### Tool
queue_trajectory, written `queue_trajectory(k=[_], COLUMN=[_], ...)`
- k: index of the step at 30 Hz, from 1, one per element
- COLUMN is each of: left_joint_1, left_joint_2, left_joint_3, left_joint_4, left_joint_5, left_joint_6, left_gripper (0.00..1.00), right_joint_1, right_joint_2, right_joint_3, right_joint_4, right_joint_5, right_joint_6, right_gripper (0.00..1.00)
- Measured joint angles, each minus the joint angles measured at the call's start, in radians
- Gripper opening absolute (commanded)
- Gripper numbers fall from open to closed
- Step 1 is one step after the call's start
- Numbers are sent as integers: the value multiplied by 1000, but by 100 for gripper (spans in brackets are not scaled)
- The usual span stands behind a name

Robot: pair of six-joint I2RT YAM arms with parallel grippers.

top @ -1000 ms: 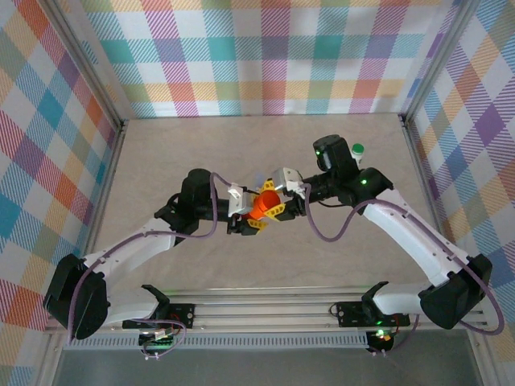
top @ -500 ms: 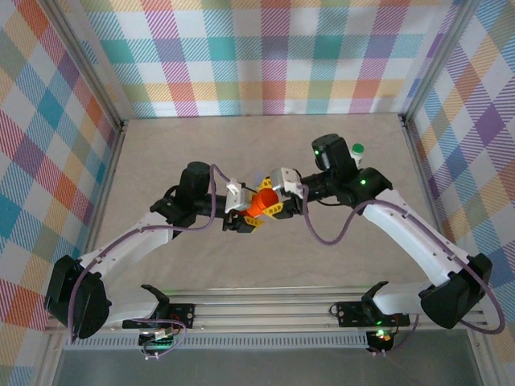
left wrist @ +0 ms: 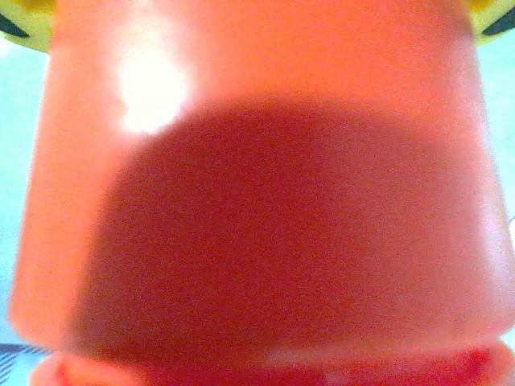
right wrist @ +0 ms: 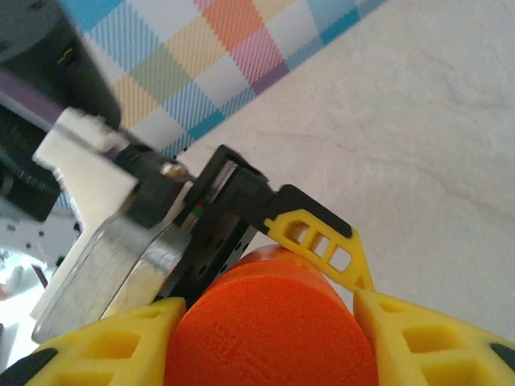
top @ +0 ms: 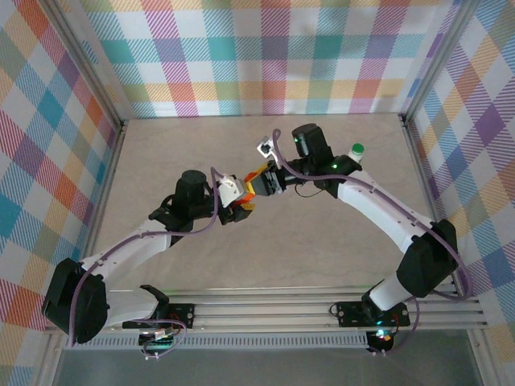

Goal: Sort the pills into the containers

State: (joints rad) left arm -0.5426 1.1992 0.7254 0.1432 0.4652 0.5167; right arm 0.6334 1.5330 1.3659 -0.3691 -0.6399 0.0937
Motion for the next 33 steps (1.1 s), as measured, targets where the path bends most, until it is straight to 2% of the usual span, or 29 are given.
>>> queue_trajectory(k=[5, 10, 15, 23, 26, 33], left_joint_1=[-26, -47, -55, -66, -69, -73], left_joint_2=[-2, -2, -1, 18, 28, 48], left_joint_3=[-14, -18, -34, -38, -39, -41], left_joint_4=[37, 51, 90, 171, 188, 213], left_joint_5=[-119, -230, -261, -248, -247, -231], left_joint_6=[4, 32, 57, 60, 60, 60], left_gripper=[0, 0, 0, 0, 0, 0], right_joint_1=[2, 0, -5, -37, -41, -43], right_joint_2=[11, 29, 17, -1, -2, -7], right_joint_3=[3, 0, -31, -19, -16, -16], right_joint_4=[18, 56, 100, 66, 53, 23], right_joint_5=[73, 113, 155, 159, 162, 193], right_joint_6=[211, 425, 566, 614, 614, 609], right_gripper=[0, 13, 19, 36, 45, 53])
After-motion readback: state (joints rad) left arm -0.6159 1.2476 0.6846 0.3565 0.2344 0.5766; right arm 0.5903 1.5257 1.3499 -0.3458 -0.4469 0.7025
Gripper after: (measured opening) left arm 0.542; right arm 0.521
